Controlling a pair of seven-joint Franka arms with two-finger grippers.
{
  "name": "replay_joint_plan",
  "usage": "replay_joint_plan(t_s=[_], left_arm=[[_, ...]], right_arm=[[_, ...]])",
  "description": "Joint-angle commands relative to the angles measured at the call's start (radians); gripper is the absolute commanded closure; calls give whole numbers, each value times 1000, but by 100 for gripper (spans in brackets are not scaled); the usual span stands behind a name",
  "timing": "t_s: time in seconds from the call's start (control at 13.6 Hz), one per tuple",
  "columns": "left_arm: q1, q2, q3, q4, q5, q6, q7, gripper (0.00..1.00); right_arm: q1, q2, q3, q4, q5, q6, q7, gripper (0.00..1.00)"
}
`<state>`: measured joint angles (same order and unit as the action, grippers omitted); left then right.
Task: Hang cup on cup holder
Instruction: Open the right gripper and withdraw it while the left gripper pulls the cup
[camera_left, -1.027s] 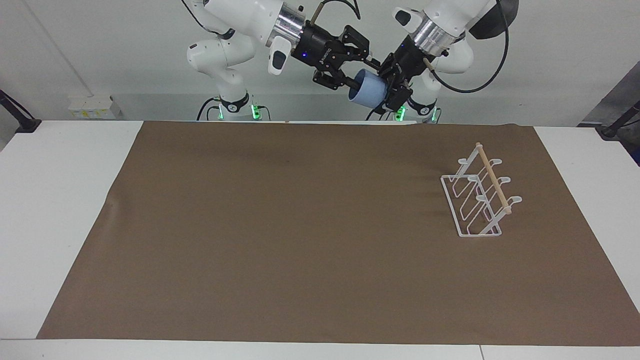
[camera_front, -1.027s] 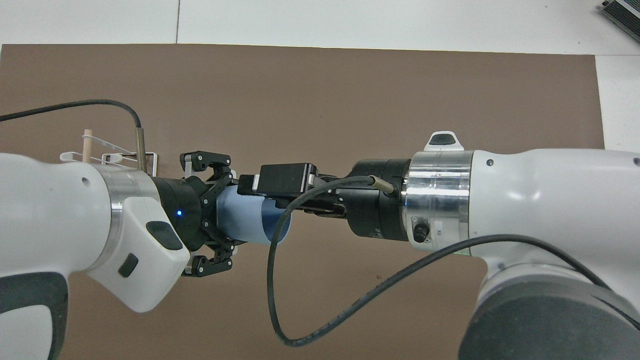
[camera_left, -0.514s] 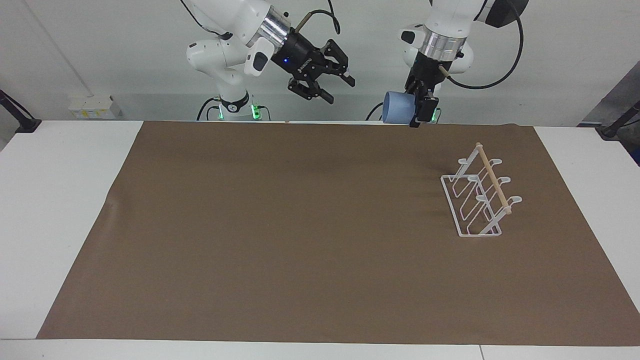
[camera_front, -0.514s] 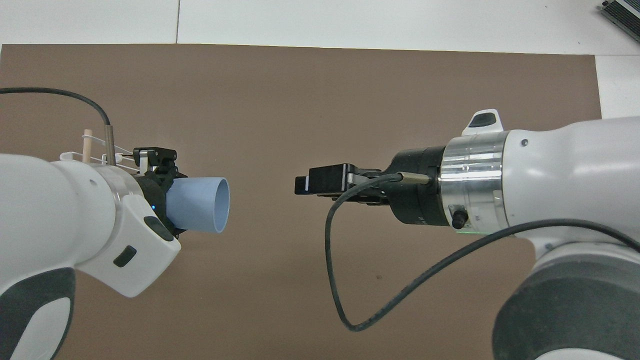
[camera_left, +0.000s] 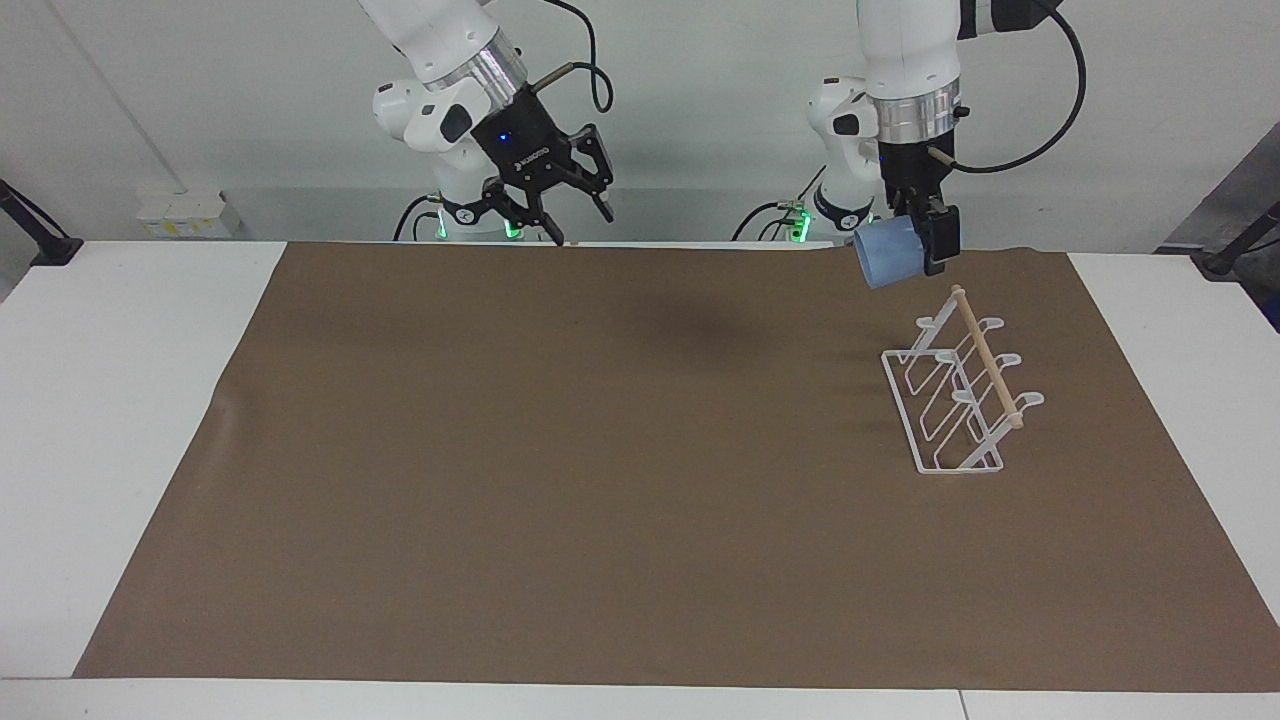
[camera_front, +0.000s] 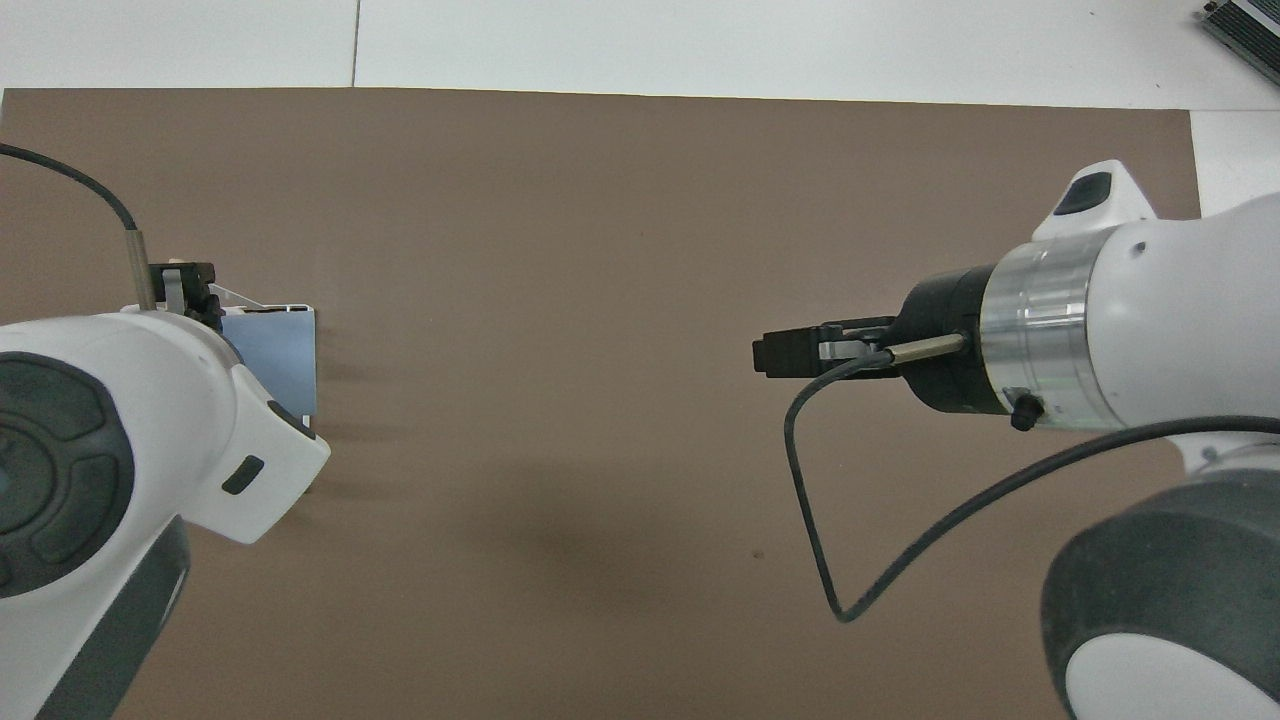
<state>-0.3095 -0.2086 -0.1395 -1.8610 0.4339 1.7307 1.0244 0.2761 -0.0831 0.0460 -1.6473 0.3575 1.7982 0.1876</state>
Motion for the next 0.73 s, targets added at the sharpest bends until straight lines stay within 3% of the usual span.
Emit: replay_joint_plan(t_s=[0.0,0.22,0.66], left_arm=[[-11,-26,0,-66,110,-13,-38,100],[-11,27,-6,-70,216,-72,-134,100],[-17,127,-6,-124,391,-109,-138,100]], right_arm=[[-21,13,5,58,-135,-74,-16,32],[-81,13,3,89,-175,-160,-16,33],[-167,-1,3,89,-311,-301,-20,34]])
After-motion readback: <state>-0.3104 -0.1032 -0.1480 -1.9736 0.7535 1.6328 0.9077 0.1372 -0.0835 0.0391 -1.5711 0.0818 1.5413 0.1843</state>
